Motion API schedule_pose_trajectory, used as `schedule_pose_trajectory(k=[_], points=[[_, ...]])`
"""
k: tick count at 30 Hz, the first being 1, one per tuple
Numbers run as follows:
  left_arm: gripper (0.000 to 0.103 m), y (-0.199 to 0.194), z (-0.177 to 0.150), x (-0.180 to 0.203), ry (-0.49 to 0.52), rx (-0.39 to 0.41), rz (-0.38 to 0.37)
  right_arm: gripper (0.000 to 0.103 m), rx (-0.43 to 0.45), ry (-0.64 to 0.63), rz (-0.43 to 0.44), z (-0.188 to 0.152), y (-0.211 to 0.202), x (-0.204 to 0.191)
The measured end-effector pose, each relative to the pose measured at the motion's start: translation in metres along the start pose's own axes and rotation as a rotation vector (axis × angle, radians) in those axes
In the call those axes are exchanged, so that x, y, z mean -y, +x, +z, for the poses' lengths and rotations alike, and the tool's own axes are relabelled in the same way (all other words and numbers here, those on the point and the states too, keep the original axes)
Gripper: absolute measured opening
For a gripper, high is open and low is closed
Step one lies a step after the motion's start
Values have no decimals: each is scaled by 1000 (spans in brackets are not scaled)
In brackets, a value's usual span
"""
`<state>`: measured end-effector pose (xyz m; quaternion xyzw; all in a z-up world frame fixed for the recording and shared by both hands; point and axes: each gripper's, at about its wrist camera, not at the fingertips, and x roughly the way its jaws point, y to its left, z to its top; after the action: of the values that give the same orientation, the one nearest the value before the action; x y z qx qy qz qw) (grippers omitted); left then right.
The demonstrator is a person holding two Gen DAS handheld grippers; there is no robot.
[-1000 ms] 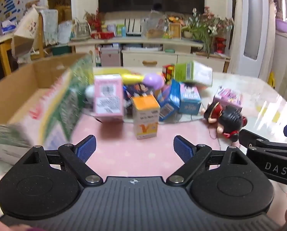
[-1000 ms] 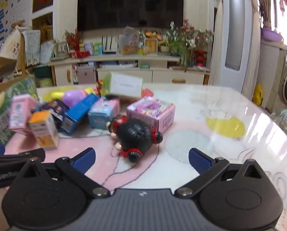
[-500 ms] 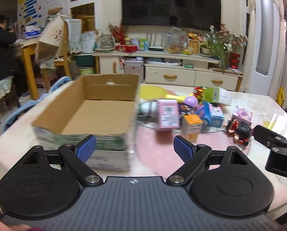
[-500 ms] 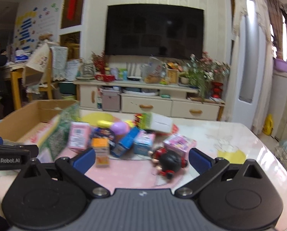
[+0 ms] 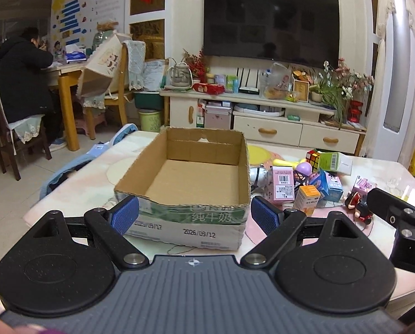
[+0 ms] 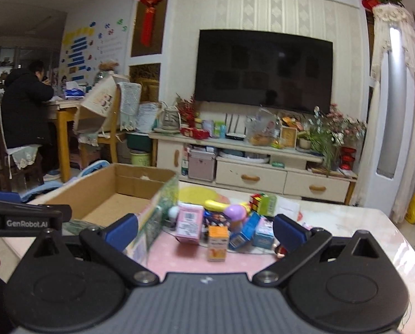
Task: Organize rigid objects
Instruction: 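Grasp the black-and-red doll figure with the right gripper and lift it, then move the left gripper to the orange vitamin box and close on it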
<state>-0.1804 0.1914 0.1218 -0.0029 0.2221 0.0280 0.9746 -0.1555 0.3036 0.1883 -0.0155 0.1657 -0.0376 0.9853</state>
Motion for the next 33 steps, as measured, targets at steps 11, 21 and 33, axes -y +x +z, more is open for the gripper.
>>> schedule_pose_trajectory(k=[11, 21, 33], points=[[103, -20, 2, -5, -9, 45, -1, 102, 68, -24, 9, 5, -22, -15], [103, -20, 1, -2, 2, 51, -26, 102, 132, 3, 0, -5, -36, -3], [103, -1, -2, 22, 71, 15, -113, 102, 58, 62, -133, -45, -3, 42]])
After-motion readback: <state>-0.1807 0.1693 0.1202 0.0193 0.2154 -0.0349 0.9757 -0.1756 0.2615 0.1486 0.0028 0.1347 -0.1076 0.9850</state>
